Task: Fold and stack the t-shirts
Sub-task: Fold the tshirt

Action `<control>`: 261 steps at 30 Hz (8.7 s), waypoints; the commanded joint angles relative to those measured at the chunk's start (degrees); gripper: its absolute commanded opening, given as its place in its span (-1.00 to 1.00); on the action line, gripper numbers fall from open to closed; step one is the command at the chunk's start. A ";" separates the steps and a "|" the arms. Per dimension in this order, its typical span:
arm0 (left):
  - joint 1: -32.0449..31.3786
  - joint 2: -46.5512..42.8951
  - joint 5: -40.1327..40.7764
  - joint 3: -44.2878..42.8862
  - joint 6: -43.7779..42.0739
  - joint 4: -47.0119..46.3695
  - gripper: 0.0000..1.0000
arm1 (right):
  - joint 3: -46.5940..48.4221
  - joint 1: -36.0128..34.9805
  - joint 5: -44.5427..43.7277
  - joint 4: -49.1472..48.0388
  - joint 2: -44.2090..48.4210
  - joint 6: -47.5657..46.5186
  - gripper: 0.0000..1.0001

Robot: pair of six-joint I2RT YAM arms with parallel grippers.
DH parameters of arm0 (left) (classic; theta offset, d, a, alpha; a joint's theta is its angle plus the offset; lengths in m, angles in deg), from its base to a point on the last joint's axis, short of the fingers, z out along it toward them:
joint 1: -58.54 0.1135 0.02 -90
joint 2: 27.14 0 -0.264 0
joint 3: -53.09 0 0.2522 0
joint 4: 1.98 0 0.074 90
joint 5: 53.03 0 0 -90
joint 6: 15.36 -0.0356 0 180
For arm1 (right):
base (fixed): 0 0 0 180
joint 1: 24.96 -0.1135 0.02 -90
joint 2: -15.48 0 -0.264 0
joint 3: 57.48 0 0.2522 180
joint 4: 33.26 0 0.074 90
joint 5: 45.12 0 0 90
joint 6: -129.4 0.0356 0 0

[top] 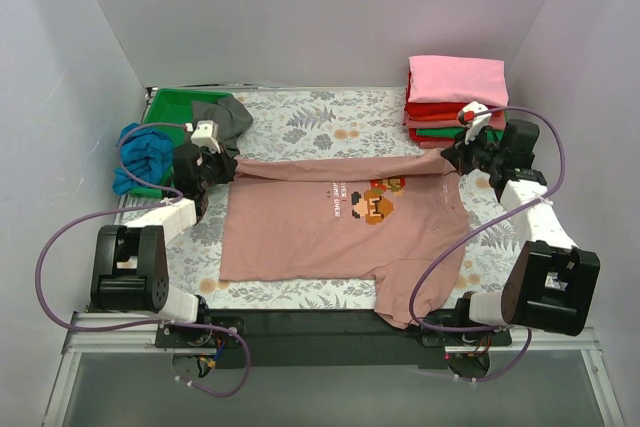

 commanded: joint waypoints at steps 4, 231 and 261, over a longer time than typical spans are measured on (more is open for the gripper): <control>0.38 -3.19 1.38 0.36 -0.71 1.21 -1.00 | -2.04 0.32 3.22 -1.82 3.60 -1.54 -0.97; -3.67 33.81 -0.20 -40.68 14.68 29.34 -0.50 | 35.83 9.64 -10.13 12.23 -39.55 11.39 -0.39; -11.21 -35.36 6.60 -2.27 50.40 72.91 0.37 | -5.73 -19.80 4.90 52.50 15.29 -39.70 0.37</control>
